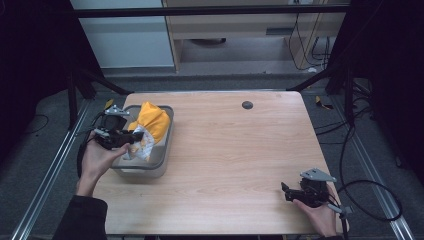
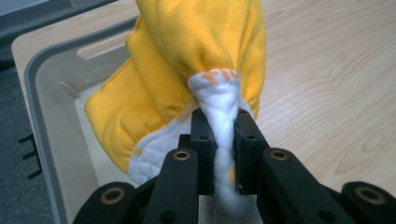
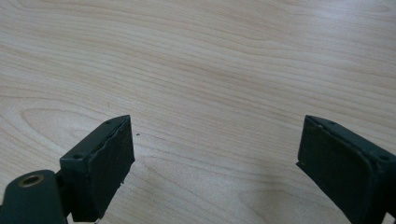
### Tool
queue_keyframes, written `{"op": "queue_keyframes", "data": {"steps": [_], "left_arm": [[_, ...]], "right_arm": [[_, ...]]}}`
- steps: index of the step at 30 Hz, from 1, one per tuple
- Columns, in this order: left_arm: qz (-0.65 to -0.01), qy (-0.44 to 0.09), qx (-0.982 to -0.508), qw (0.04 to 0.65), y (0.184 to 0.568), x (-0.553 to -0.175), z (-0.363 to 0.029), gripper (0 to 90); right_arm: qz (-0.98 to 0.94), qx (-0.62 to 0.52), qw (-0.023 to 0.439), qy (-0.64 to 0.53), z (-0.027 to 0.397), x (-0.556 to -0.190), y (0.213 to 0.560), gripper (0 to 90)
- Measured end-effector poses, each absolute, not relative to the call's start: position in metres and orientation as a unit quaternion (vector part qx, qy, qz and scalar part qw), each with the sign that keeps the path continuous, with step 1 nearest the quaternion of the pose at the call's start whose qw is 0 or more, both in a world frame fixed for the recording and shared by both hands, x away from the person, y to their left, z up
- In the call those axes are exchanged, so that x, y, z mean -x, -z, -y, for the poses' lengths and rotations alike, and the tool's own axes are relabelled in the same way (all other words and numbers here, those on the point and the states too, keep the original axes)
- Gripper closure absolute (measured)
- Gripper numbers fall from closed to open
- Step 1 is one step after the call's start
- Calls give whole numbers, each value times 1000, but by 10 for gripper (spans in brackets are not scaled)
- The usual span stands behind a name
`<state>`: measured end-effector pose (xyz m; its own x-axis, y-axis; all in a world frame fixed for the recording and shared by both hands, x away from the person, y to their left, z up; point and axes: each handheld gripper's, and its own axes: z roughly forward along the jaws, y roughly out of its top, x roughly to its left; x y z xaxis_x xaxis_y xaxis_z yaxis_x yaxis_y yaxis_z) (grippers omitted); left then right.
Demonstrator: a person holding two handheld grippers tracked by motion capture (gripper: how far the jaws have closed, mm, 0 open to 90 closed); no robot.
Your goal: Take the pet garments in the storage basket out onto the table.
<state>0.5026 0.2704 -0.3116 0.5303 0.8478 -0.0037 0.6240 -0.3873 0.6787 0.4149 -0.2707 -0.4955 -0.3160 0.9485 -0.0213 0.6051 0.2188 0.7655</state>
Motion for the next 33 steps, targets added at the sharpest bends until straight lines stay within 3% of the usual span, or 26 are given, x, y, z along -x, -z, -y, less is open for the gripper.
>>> {"op": "queue_keyframes", "data": {"steps": [33], "left_arm": [[-351, -153, -863, 330, 302, -486, -192, 809]], "right_arm": [[-725, -520, 277, -357, 272, -413, 491, 113]]}}
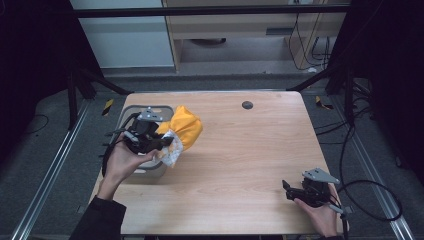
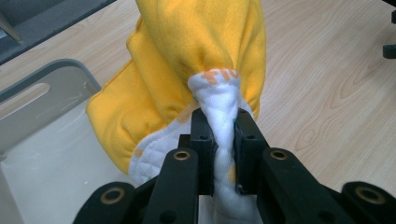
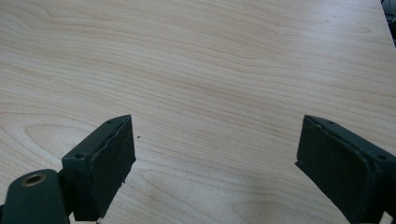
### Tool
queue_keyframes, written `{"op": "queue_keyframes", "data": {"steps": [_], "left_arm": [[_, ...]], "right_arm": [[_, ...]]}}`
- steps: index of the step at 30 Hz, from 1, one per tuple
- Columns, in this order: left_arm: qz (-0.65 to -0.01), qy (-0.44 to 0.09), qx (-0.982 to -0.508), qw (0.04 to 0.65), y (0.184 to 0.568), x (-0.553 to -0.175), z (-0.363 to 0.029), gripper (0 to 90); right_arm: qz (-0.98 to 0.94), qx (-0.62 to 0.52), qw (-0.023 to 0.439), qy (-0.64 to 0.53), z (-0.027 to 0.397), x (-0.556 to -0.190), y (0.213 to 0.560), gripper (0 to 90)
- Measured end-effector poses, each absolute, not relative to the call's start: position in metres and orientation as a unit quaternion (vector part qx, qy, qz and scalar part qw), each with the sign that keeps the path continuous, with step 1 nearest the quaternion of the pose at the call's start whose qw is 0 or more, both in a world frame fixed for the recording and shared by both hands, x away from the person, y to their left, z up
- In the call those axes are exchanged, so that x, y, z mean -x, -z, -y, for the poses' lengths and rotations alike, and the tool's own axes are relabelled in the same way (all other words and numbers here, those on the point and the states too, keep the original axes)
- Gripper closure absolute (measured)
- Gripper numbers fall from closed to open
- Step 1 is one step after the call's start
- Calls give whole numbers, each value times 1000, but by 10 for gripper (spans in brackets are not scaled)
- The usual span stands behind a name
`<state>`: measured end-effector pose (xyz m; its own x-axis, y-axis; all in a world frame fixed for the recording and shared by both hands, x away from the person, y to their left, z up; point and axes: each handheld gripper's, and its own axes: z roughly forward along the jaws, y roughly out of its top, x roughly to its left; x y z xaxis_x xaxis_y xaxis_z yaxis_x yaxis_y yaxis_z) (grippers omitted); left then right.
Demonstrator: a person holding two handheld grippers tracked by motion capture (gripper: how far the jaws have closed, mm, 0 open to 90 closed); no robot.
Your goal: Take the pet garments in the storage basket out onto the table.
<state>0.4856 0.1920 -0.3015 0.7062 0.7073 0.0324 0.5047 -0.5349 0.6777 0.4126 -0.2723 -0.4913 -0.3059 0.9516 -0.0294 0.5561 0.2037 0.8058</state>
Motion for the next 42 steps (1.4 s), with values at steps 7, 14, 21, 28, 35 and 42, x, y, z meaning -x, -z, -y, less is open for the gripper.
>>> {"op": "queue_keyframes", "data": {"steps": [7, 14, 21, 28, 35, 42], "left_arm": [[-335, -142, -870, 332, 307, -486, -173, 809], [-322, -133, -877, 330, 314, -486, -156, 809], [-312, -122, -885, 324, 326, -487, -144, 809], [-303, -113, -893, 313, 341, -489, -131, 809], [-298, -103, -897, 310, 355, -491, -120, 808], [-292, -97, -902, 302, 368, -490, -108, 809]], "right_arm": [[-725, -520, 276, -357, 272, -413, 491, 113], [-726, -520, 274, -357, 272, -412, 491, 113], [-727, -518, 276, -355, 272, -413, 492, 113], [-729, -517, 275, -355, 272, -413, 492, 113], [-728, -519, 274, -355, 272, -413, 492, 113], [-729, -517, 276, -354, 272, -413, 492, 115]]}}
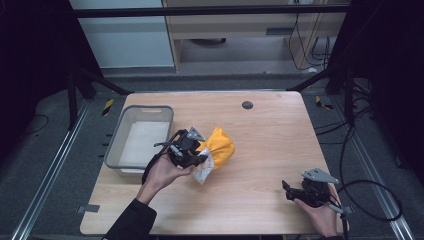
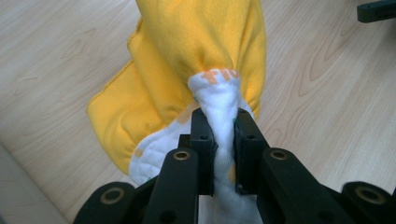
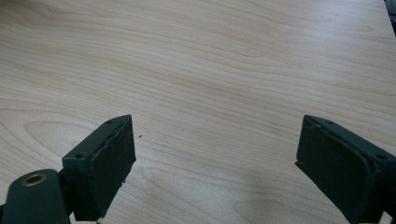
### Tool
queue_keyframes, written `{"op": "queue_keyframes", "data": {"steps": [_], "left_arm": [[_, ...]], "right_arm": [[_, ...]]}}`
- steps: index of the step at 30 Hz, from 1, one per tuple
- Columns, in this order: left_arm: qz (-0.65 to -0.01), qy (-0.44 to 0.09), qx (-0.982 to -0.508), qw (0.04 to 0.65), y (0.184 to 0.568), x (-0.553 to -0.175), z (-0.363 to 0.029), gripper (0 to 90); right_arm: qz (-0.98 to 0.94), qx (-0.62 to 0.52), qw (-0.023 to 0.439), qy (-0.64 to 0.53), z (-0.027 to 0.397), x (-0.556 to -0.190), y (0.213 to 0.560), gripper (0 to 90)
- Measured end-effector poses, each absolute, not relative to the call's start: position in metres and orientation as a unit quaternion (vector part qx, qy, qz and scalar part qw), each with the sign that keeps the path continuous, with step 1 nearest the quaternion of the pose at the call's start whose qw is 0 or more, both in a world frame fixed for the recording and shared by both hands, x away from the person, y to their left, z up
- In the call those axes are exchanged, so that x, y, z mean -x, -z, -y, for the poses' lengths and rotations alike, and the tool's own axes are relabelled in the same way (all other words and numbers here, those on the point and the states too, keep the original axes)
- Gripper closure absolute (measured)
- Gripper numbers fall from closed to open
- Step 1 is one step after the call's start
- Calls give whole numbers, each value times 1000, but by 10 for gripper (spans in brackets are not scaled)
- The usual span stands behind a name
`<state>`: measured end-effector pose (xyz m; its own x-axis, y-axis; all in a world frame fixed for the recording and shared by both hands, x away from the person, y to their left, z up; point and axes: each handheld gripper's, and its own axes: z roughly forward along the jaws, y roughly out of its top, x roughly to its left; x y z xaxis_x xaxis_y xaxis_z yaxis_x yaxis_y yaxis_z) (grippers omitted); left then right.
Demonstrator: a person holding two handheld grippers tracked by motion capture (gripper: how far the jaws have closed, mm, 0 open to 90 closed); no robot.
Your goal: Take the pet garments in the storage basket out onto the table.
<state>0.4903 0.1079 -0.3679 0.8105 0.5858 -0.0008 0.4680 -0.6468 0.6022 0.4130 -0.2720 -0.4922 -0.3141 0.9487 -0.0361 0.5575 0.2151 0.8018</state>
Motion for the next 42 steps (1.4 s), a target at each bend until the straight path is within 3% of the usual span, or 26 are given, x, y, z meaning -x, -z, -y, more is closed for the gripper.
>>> {"op": "queue_keyframes", "data": {"steps": [27, 42], "left_arm": [[-278, -74, -916, 278, 415, -492, -80, 801], [-276, -63, -920, 272, 430, -491, -74, 723]], "right_arm": [[-731, -516, 274, -351, 272, -413, 493, 117], [-733, -516, 272, -350, 272, -413, 493, 116]]}}
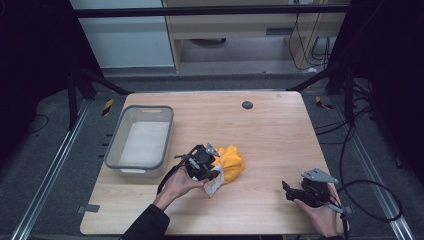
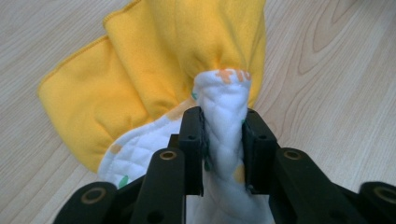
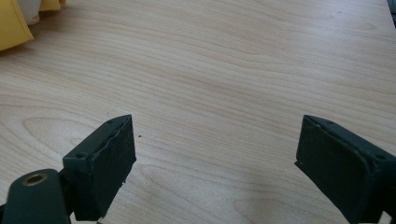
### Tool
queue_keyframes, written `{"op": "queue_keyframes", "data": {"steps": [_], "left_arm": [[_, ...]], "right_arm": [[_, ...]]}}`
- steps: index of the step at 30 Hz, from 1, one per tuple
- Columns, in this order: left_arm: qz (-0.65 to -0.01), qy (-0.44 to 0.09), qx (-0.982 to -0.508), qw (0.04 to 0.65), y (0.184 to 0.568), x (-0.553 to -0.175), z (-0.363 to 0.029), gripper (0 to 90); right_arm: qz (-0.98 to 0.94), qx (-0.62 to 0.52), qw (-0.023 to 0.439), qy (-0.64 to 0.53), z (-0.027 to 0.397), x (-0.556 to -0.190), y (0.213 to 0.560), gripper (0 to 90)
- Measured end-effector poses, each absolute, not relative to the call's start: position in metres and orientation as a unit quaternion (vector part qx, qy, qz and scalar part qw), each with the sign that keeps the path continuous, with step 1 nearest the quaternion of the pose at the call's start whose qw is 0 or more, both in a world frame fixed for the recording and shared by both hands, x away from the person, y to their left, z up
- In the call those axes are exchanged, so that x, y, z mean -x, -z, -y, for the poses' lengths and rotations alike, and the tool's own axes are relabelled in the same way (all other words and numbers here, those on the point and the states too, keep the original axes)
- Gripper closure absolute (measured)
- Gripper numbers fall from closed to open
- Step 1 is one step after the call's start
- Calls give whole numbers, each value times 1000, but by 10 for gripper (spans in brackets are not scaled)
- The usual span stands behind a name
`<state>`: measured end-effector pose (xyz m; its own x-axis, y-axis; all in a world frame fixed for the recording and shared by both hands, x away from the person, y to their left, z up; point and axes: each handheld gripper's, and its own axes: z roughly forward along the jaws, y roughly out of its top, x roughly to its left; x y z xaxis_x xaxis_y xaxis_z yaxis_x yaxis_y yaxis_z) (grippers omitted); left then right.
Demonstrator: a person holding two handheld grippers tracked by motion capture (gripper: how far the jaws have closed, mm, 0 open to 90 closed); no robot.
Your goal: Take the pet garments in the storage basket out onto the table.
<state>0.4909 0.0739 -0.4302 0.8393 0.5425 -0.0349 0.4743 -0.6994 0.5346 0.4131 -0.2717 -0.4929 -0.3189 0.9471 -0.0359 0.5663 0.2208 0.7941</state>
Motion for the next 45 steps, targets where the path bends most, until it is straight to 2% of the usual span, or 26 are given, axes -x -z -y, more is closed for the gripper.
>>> {"op": "queue_keyframes", "data": {"steps": [11, 24, 33, 45], "left_arm": [[-273, -72, -919, 277, 432, -489, -74, 563], [-269, -91, -902, 324, 422, -481, -83, 361], [-263, -117, -889, 357, 418, -474, -97, 280], [-290, -139, -864, 387, 422, -460, -125, 237]], "right_arm": [[-733, -516, 272, -350, 272, -413, 493, 116], [-731, -518, 271, -350, 272, -413, 494, 115], [-731, -517, 272, -352, 273, -413, 494, 113], [-731, -517, 273, -352, 273, -413, 494, 110]]}}
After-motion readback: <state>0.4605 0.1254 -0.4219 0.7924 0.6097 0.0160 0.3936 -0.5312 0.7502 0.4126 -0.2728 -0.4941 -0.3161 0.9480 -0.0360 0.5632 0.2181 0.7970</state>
